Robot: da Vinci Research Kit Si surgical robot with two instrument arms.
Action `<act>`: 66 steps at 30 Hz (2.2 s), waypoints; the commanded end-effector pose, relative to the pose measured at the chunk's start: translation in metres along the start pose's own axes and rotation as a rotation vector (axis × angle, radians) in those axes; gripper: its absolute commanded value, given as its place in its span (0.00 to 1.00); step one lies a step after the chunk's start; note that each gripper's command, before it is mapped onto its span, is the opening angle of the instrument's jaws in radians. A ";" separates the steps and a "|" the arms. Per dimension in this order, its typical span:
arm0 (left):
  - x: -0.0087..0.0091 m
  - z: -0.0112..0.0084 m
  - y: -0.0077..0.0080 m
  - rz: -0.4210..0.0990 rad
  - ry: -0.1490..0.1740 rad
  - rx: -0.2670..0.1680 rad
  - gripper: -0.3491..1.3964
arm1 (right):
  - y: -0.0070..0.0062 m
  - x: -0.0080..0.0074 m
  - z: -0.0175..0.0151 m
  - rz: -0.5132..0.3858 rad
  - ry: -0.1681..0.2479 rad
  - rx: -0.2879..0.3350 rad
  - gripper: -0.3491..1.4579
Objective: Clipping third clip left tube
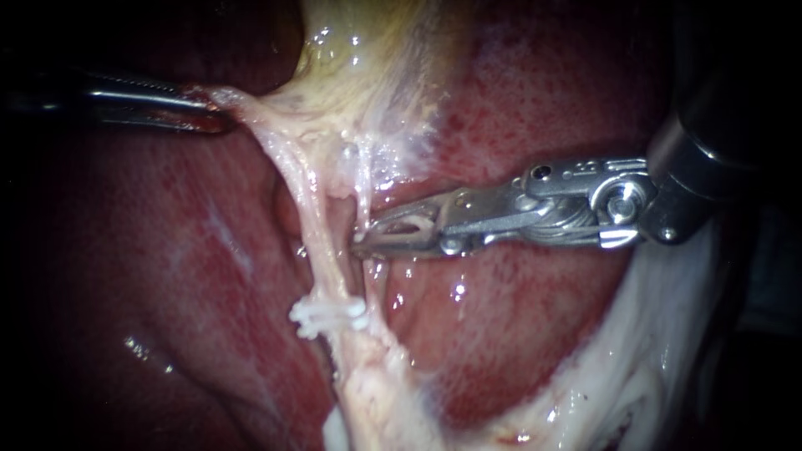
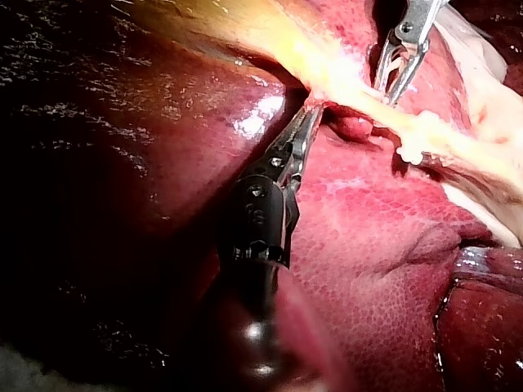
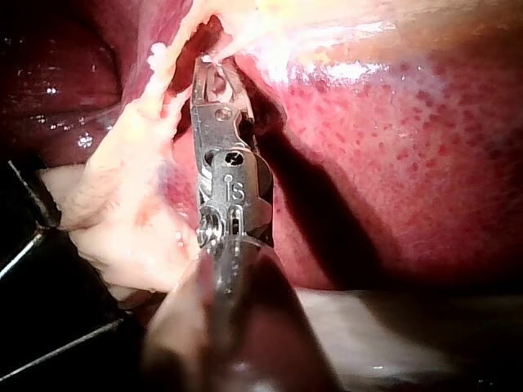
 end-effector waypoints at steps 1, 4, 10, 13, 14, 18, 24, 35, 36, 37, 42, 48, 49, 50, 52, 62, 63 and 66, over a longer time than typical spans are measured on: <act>0.0000 0.0000 0.0000 0.000 0.000 0.000 0.00 | 0.0000 0.0000 0.0000 0.000 0.000 0.000 0.20; 0.0000 0.0000 0.0000 0.000 0.000 0.000 0.00 | 0.0002 -0.0001 0.0000 0.001 0.012 0.002 0.35; 0.0000 0.0000 0.0000 0.000 0.000 0.000 0.00 | 0.0009 -0.0006 -0.0008 0.001 0.051 0.001 0.46; 0.0000 0.0000 0.0000 0.000 0.000 0.000 0.00 | 0.0010 -0.0010 -0.0016 0.000 0.052 -0.008 0.47; 0.0000 0.0000 0.0000 0.000 0.000 0.000 0.00 | 0.0010 -0.0011 -0.0019 0.000 0.051 -0.001 0.47; 0.0000 0.0000 0.0000 0.000 0.000 0.000 0.00 | 0.0005 -0.0010 -0.0028 0.019 0.068 0.036 0.47; 0.0000 0.0000 0.0000 0.000 0.000 0.000 0.00 | -0.0011 0.0002 -0.0026 0.054 0.102 0.101 0.47; 0.0000 0.0000 0.0000 0.000 0.000 0.000 0.00 | -0.0016 0.0006 0.0000 0.119 0.129 0.153 0.47; 0.0000 0.0000 0.0000 0.000 0.000 0.000 0.00 | -0.0014 0.0003 0.0004 0.123 0.128 0.152 0.47; 0.0000 0.0000 0.0000 0.000 0.000 0.000 0.00 | -0.0013 0.0000 0.0006 0.127 0.128 0.152 0.47; 0.0000 0.0000 0.0000 0.000 0.000 0.000 0.00 | -0.0002 -0.0013 0.0012 0.143 0.124 0.151 0.47; 0.0000 0.0000 0.0000 0.000 0.000 0.000 0.00 | 0.0006 -0.0019 0.0015 0.151 0.119 0.155 0.47; 0.0000 0.0000 0.0000 0.000 0.000 0.000 0.00 | 0.0007 -0.0019 0.0015 0.150 0.118 0.155 0.47; 0.0000 0.0000 0.0000 0.000 0.000 0.000 0.00 | 0.0007 -0.0020 0.0016 0.150 0.118 0.155 0.47; 0.0000 0.0000 -0.0001 0.000 0.000 0.000 0.00 | 0.0009 -0.0022 0.0019 0.148 0.116 0.160 0.47; -0.0001 0.0000 0.0000 0.000 0.000 0.000 0.00 | 0.0008 -0.0017 0.0034 0.148 0.131 0.243 0.47; -0.0001 0.0000 0.0000 0.000 0.000 0.000 0.00 | 0.0007 -0.0015 0.0037 0.146 0.132 0.250 0.47; -0.0001 0.0000 0.0000 0.000 0.000 0.000 0.00 | 0.0005 -0.0010 0.0045 0.146 0.139 0.267 0.47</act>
